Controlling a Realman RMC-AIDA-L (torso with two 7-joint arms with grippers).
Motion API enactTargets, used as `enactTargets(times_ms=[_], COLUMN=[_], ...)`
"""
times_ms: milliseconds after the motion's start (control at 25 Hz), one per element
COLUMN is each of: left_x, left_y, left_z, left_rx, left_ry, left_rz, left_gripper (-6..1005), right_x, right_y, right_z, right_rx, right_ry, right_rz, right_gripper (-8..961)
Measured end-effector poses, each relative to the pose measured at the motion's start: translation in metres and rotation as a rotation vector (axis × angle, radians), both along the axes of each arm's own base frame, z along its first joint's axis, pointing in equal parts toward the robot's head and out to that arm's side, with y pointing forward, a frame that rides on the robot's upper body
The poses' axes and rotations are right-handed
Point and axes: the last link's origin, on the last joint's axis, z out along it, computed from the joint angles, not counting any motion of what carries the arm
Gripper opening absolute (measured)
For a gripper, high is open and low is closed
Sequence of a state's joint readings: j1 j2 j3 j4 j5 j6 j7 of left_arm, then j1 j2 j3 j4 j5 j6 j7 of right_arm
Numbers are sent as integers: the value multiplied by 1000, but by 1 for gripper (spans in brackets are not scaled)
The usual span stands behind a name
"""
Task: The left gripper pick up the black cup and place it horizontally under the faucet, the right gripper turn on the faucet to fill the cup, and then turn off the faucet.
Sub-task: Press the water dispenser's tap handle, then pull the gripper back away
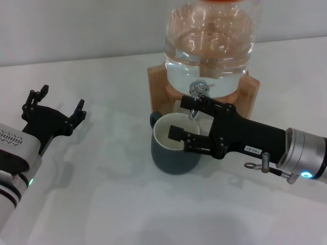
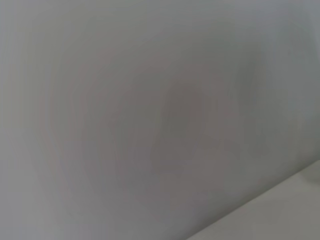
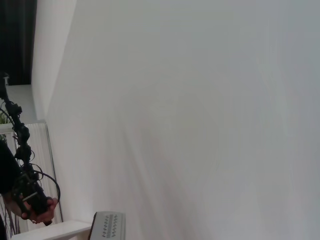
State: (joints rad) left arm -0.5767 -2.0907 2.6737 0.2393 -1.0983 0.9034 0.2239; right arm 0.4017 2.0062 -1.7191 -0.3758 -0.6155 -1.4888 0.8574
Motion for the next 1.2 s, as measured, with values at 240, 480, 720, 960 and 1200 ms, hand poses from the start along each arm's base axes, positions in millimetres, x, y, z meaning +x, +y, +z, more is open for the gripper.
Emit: enactTargets(times_ms=[240,480,720,960,1200], left_x=[0,-1,-1,0,0], left_y=[0,-1,-2,-2,-2], left_z=[0,0,-1,-2,-2], left_rx=[-1,-2,-7,-11,-12], left_ry=[1,1,5,7,8], left_rz=[2,2,-1,-4,-2], left_gripper=[880,880,880,880,880], right_x=[1,3,6,7,8], right_y=[1,1,2,2,3], right_z=[2,2,2,2,3], right_rx=[7,8,18,23,32], right_ry=[-1,-5,-13,-18,-17], right_rz=[-3,-15,-29,-34,-37], right_gripper=[868,868,868,868,868])
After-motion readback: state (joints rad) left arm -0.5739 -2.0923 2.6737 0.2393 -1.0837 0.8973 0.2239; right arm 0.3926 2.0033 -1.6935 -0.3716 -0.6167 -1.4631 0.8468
